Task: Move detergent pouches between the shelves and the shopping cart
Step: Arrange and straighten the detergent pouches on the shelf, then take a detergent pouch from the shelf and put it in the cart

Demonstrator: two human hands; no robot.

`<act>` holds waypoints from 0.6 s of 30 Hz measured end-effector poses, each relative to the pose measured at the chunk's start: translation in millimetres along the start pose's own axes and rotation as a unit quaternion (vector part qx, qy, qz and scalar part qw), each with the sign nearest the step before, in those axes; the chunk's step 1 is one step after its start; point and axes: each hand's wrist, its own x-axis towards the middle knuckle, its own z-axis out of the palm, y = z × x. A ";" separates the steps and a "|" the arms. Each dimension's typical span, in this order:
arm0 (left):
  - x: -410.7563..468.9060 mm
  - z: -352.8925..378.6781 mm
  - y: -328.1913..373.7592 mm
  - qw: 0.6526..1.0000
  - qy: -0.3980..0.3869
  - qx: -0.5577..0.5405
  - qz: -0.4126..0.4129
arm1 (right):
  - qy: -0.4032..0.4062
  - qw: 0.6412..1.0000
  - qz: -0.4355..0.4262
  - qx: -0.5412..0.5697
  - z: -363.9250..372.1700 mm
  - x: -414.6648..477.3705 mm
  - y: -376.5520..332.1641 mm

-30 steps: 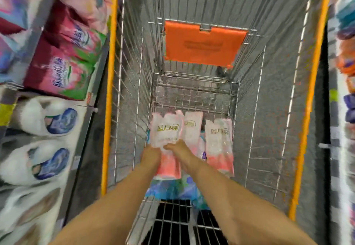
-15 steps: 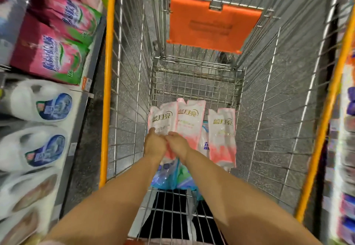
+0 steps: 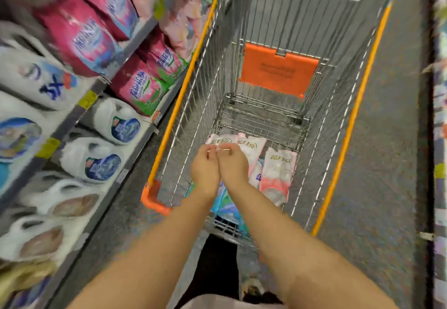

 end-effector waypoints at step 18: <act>-147.7 -304.1 92.9 0.898 0.291 -0.197 0.264 | -0.157 0.905 -0.383 0.099 111.0 -257.1 -167.0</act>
